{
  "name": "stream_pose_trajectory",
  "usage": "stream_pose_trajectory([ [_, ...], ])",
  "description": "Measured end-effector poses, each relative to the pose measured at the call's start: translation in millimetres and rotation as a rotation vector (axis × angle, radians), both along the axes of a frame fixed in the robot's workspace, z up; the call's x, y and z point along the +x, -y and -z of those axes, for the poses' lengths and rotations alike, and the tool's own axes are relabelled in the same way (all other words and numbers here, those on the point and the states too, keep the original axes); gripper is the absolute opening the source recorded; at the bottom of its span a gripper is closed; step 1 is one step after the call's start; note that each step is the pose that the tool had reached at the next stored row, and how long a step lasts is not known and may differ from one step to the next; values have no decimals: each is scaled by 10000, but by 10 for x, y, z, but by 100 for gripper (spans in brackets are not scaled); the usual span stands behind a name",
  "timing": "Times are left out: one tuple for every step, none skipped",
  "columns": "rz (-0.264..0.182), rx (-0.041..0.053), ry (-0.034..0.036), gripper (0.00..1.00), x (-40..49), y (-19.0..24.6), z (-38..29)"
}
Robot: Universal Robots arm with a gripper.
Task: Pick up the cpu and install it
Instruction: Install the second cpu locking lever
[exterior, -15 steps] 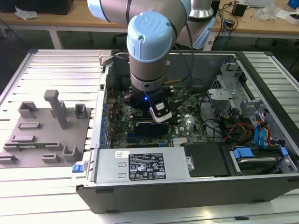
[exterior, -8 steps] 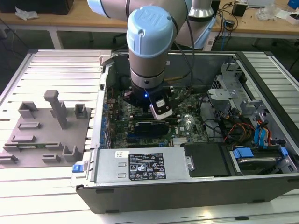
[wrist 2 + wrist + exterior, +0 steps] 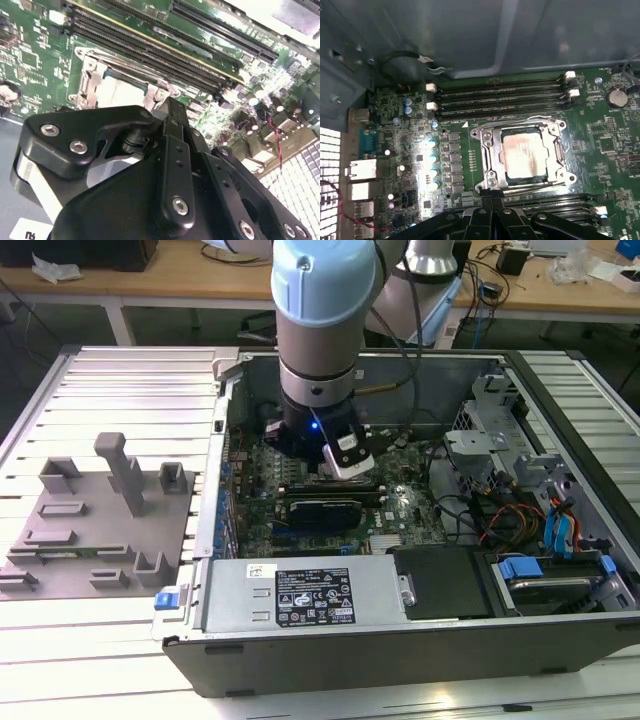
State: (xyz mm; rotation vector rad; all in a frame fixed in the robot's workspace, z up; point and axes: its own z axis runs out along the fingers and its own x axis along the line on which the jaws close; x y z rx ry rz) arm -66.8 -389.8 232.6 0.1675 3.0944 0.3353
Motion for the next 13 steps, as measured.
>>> stream_pose_trajectory([
  [26, -40, 0, 11, 53, 0, 0],
  [58, -88, -1, 11, 113, 0, -1],
  [76, -123, 0, 11, 152, -1, -1],
  [86, -147, -1, 11, 176, -4, -1],
  [97, -199, 0, 11, 205, -25, 0],
  [104, -267, 0, 11, 216, -58, 0],
  [103, -316, 0, 11, 220, -82, 0],
  [103, -370, -1, 11, 222, -105, -1],
  [103, -472, 2, 11, 226, -155, 0],
  [103, -532, 1, 11, 228, -189, 0],
  [103, -573, 0, 11, 229, -214, -1],
  [103, -631, 2, 11, 231, -261, 0],
  [105, -697, 2, 11, 245, -300, -1],
])
